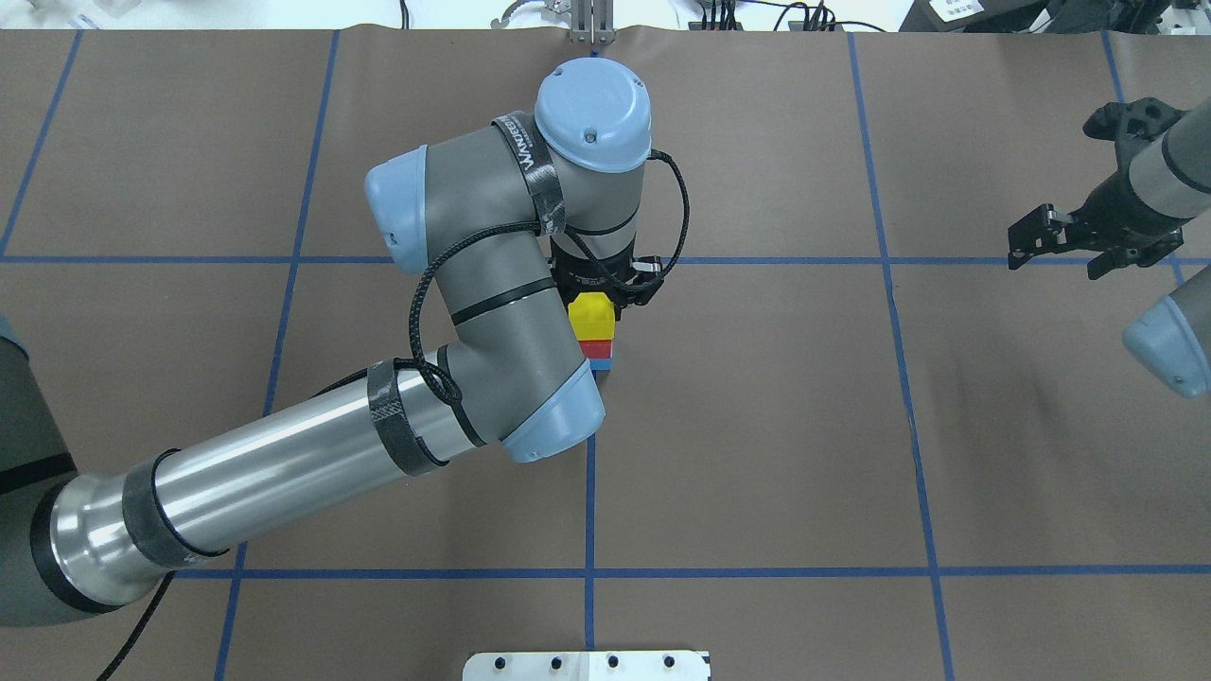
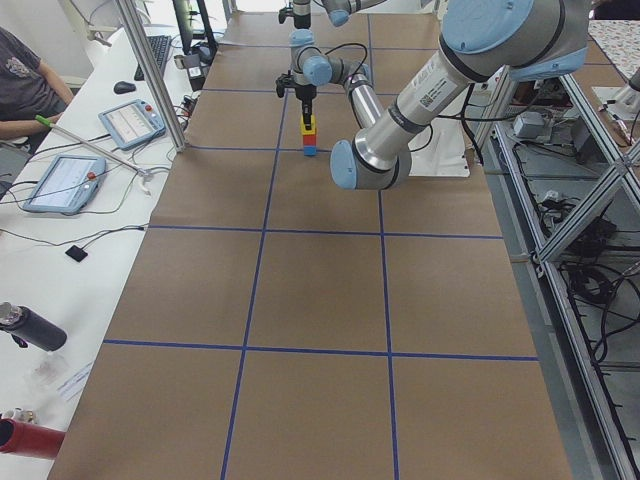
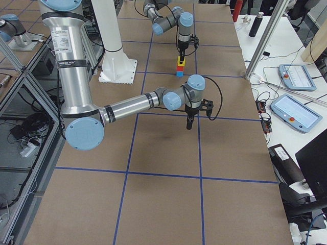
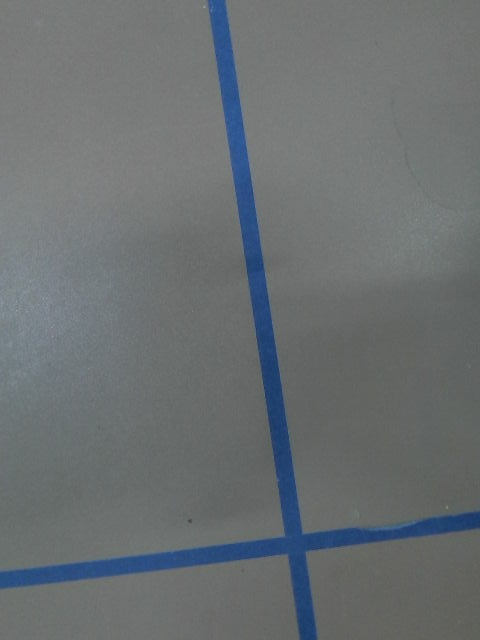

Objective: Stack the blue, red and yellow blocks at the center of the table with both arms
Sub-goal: 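Lower the yellow cube onto the red cube with the left gripper, then open the left gripper to release the yellow cube on the stack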

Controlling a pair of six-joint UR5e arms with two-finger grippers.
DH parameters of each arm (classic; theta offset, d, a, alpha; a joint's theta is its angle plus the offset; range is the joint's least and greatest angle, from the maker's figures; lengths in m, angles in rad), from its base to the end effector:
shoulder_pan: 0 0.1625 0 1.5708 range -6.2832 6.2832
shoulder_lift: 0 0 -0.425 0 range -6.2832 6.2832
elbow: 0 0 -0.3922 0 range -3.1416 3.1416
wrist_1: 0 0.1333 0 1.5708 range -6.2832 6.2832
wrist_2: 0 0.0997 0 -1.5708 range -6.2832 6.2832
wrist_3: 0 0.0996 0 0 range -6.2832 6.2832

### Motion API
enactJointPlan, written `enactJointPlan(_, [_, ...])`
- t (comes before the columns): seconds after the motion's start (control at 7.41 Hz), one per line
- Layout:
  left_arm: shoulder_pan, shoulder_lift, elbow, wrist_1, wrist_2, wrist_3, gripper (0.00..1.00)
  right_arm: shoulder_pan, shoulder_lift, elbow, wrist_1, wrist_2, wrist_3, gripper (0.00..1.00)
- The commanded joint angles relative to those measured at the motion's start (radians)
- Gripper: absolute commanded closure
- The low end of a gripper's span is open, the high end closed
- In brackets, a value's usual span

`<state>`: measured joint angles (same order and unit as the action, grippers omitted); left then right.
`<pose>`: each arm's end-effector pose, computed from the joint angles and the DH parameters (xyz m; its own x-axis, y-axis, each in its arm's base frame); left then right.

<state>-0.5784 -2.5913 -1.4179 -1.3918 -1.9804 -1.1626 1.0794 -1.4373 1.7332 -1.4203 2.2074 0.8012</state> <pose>0.5776 -0.4889 0.0928 0.7084 -0.0276 -0.7053 0.0091 0.9995 -0.0300 -0.1971 -0.5254 0.4986 0.7148 0.1497 0.6832 -0.1260 0.9884 -0.0847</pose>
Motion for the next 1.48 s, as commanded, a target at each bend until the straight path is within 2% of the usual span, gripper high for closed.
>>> enactJointPlan(0.0, [0.002,0.000,-0.001,0.001,0.000,0.000,1.00,-0.001,0.000,-0.001,0.000,0.000,0.001,0.00])
enactJointPlan(1.21, [0.000,0.003,-0.009,-0.001,0.000,0.003,1.00,-0.001,0.002,-0.011,0.000,0.000,0.000,0.00])
enactJointPlan(1.35, [0.000,0.003,-0.010,0.001,0.000,0.003,0.86,-0.001,0.002,-0.012,0.000,-0.002,-0.002,0.00])
